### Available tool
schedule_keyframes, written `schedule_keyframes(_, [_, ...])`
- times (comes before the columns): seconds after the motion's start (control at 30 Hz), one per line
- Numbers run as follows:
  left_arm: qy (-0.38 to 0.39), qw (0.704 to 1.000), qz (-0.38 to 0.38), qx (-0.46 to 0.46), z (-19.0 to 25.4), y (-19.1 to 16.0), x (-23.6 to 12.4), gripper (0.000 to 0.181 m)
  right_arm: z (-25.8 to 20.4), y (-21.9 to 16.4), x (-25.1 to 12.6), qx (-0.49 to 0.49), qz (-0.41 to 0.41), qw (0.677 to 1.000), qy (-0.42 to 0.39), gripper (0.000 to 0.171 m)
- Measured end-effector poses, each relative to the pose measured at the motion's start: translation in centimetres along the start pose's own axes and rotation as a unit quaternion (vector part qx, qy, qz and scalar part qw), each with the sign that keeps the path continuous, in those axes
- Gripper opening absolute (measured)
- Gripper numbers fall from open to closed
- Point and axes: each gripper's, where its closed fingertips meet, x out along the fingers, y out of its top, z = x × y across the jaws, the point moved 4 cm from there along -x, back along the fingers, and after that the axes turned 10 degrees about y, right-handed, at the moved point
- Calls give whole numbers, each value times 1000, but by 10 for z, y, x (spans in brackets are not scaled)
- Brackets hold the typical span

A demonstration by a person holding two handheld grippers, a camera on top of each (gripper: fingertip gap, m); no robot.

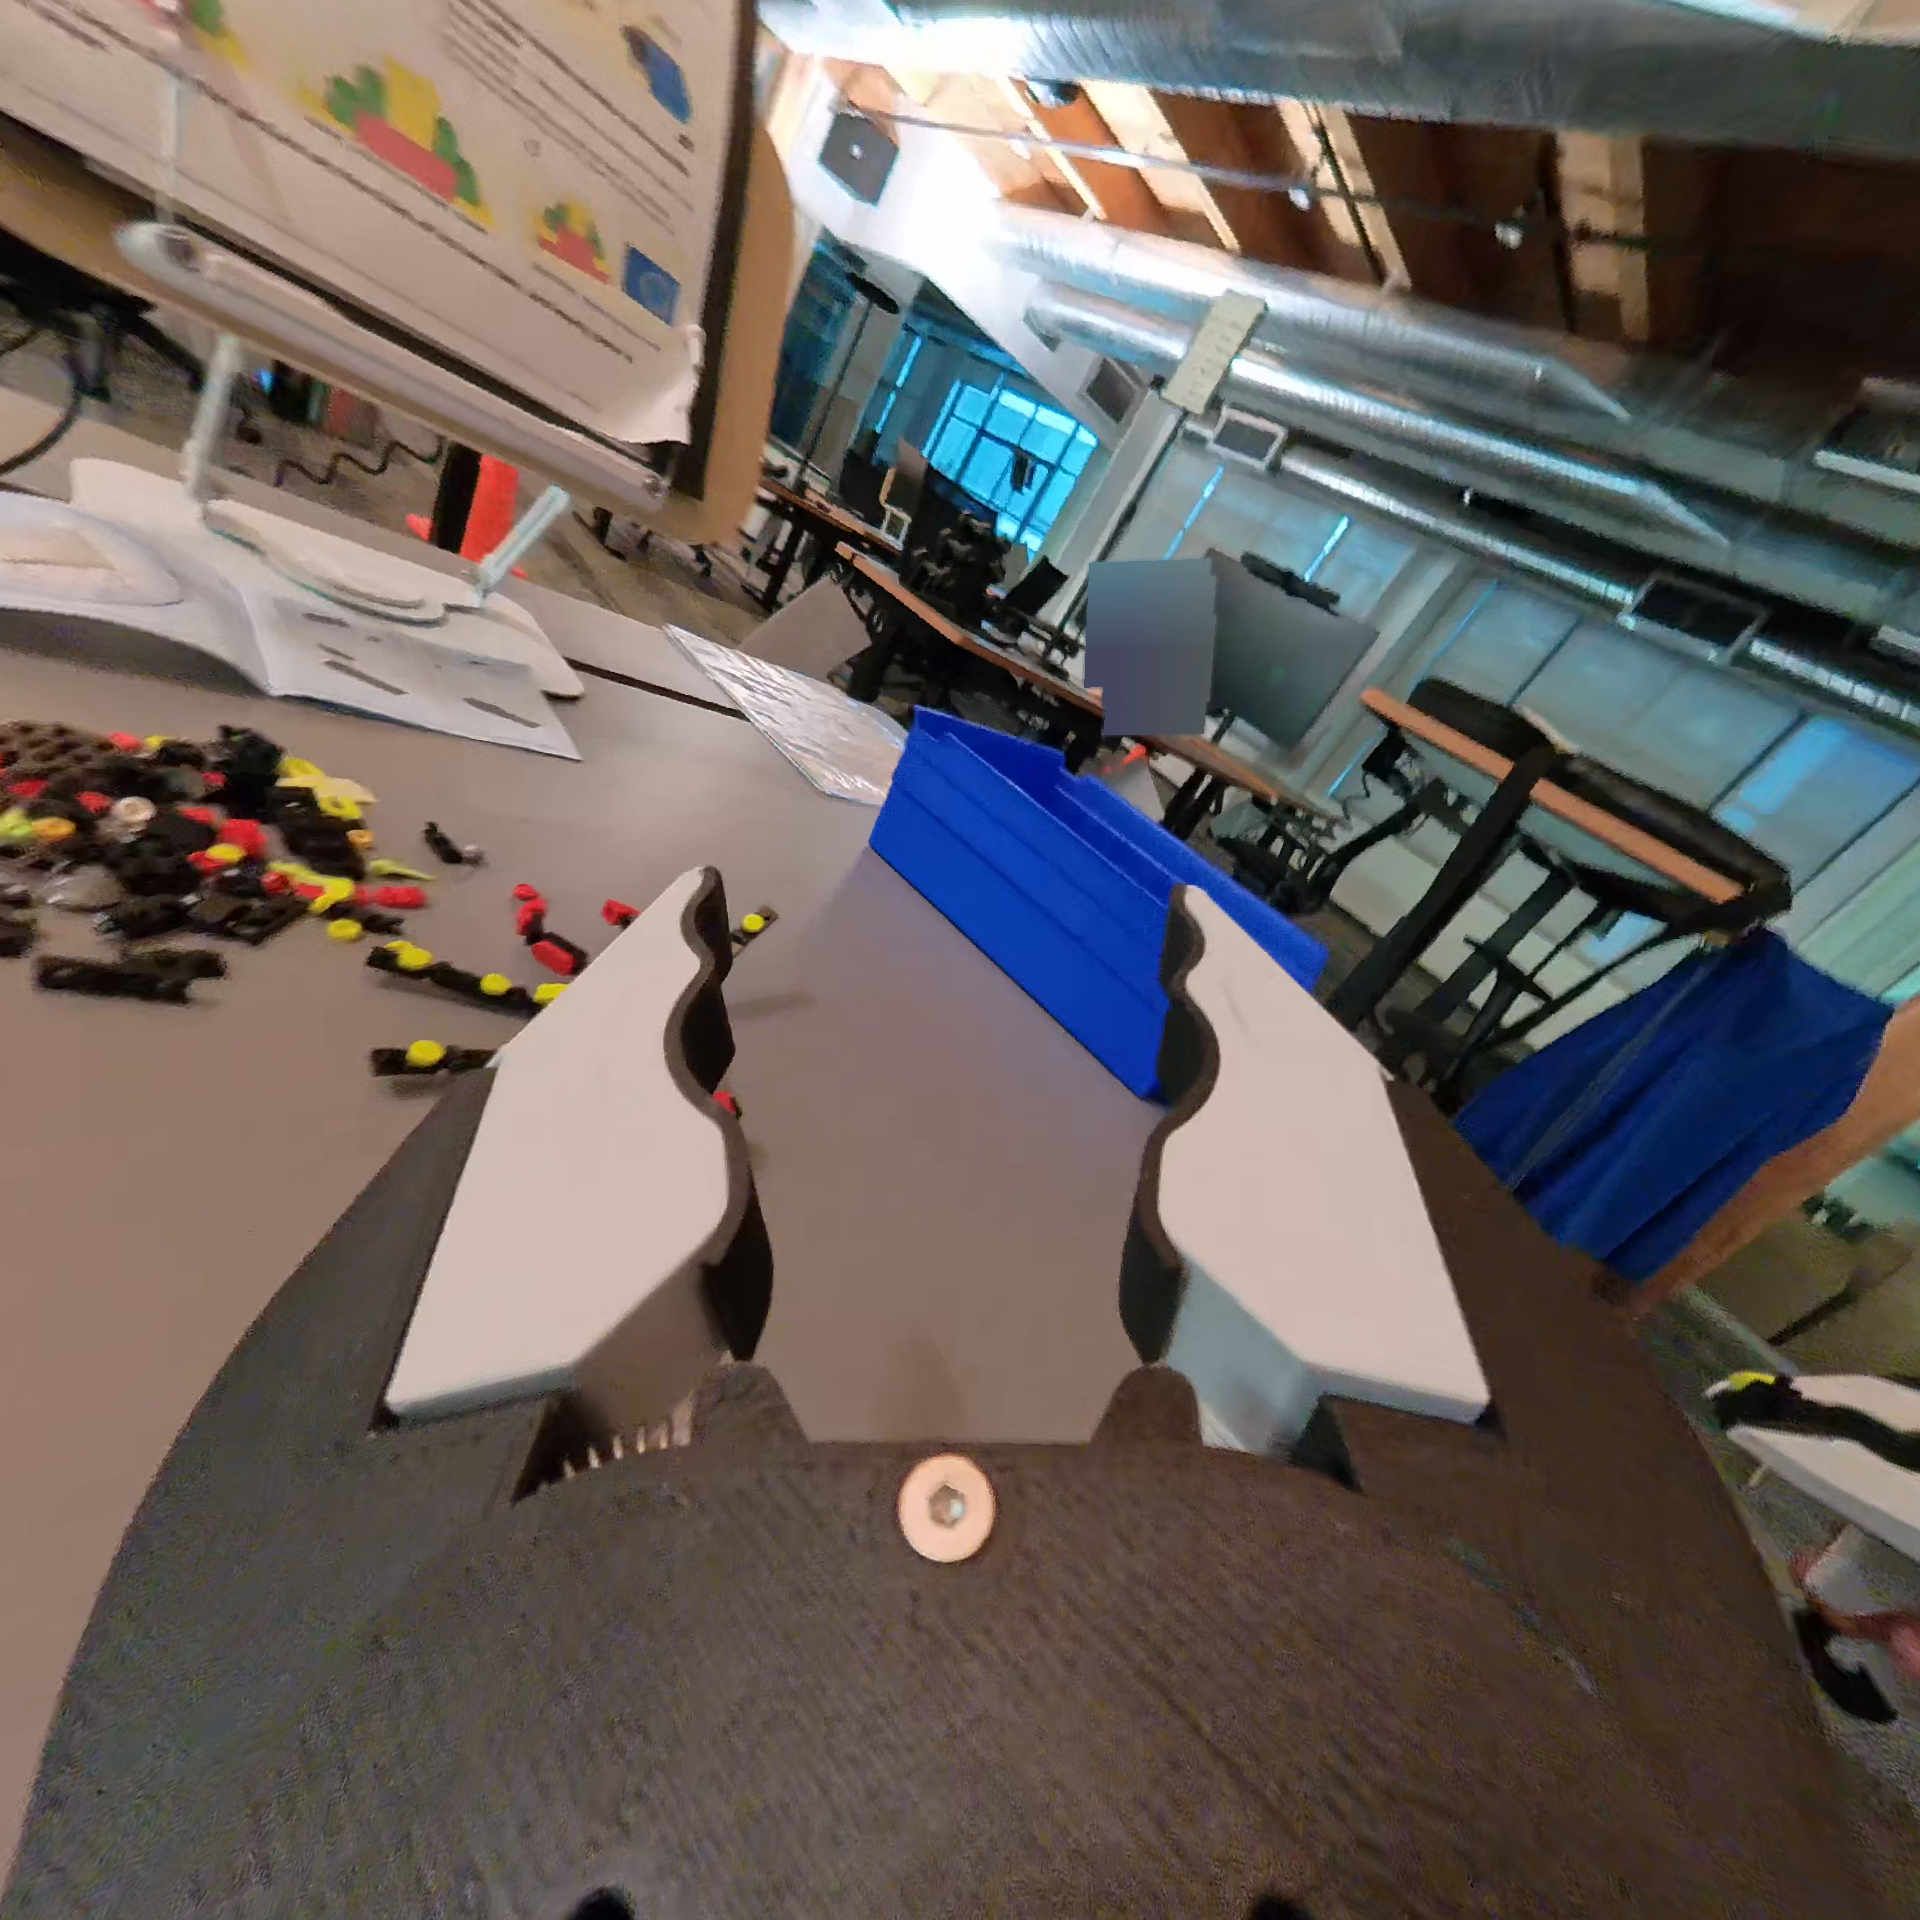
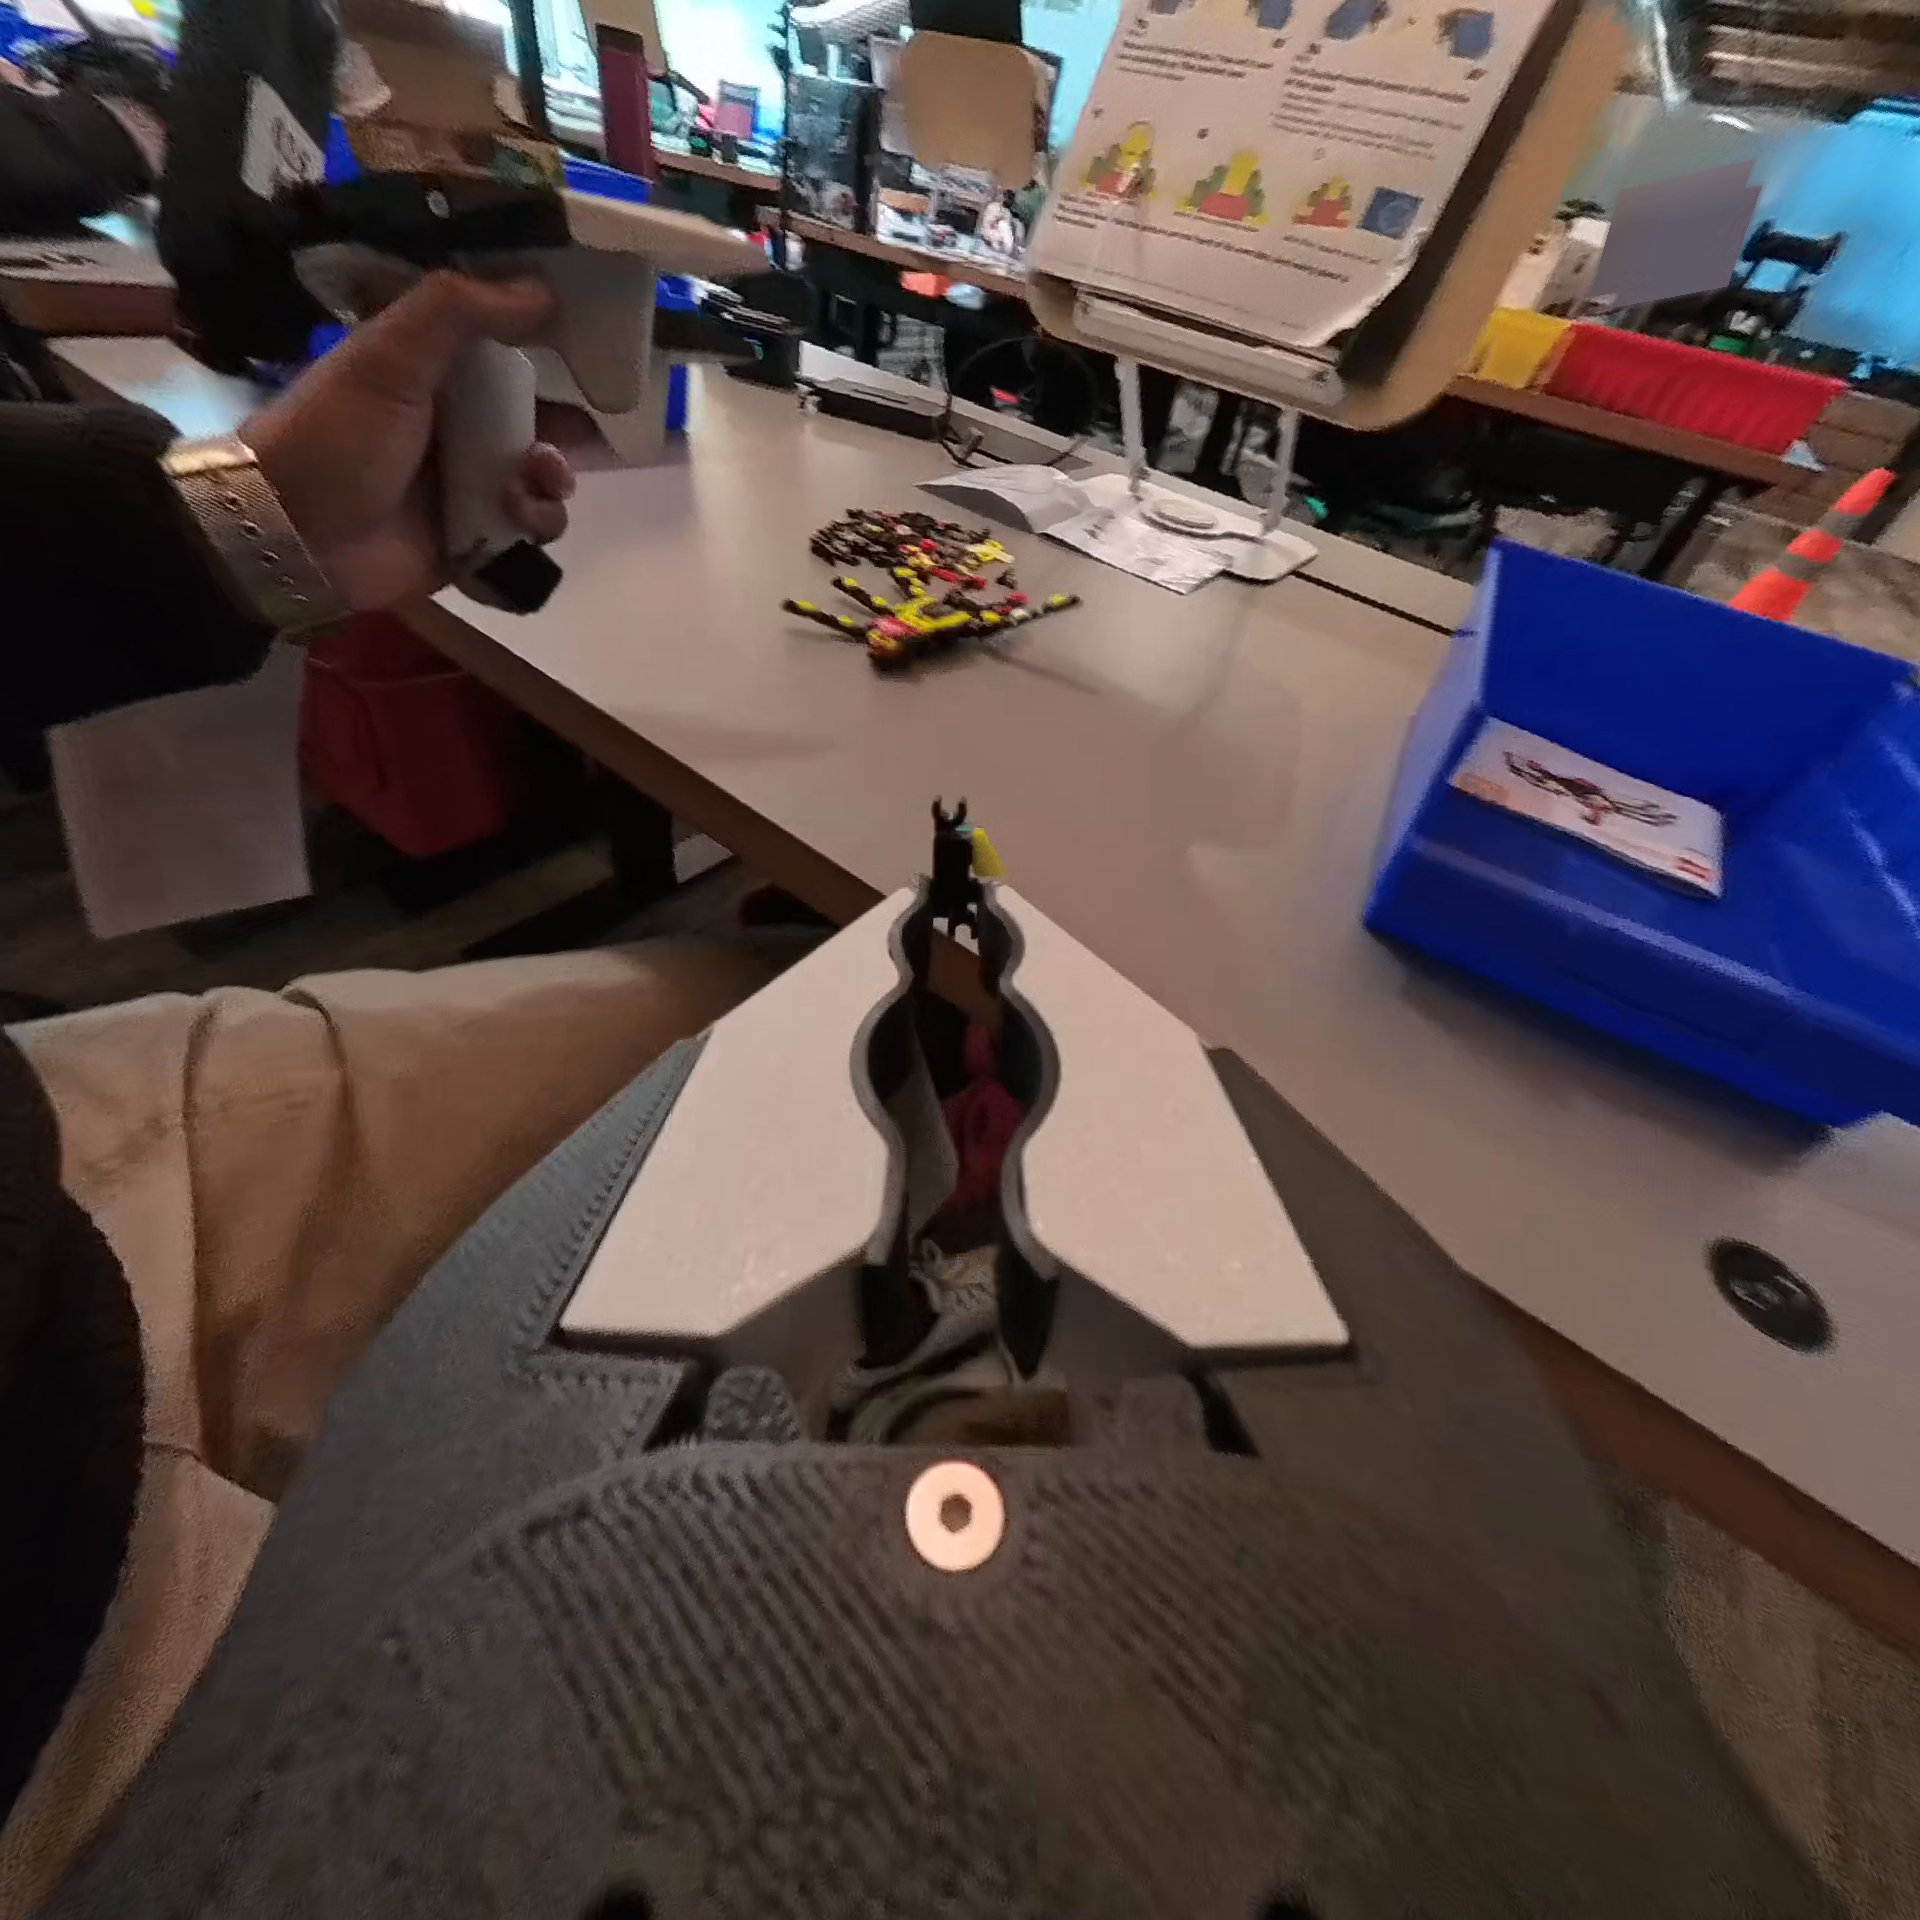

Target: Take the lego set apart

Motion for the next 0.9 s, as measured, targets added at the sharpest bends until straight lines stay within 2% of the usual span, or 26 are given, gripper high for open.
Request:
schedule_keyframes(0.17, [-35, 993, -42, 107, 31, -26, 29, 83, 27, -26, -16, 32, -28, 998, -46, 7])
schedule_keyframes(0.27, [-35, 980, -72, 180, 35, -42, 41, 82, 43, -34, -8, 48, -33, 997, -45, 8])
schedule_keyframes(0.33, [-34, 975, -65, 208, 36, -40, 49, 81, 53, -38, 2, 63, -35, 996, -44, 7])
schedule_keyframes(0.53, [-70, 965, -50, 248, 40, -29, 78, 76, 71, -3, 28, 84, 25, 996, -25, 7])
schedule_keyframes(0.7, [-76, 968, -71, 227, 30, -34, 102, 76, 71, 4, 46, 71, 18, 997, -18, 7])
schedule_keyframes(0.83, [-94, 981, -79, 152, 31, -29, 93, 78, 57, -3, 57, 58, -11, 998, -11, 7])
schedule_keyframes(0.9, [-102, 981, -75, 146, 33, -27, 87, 74, 49, 0, 62, 40, -16, 999, -6, 7])
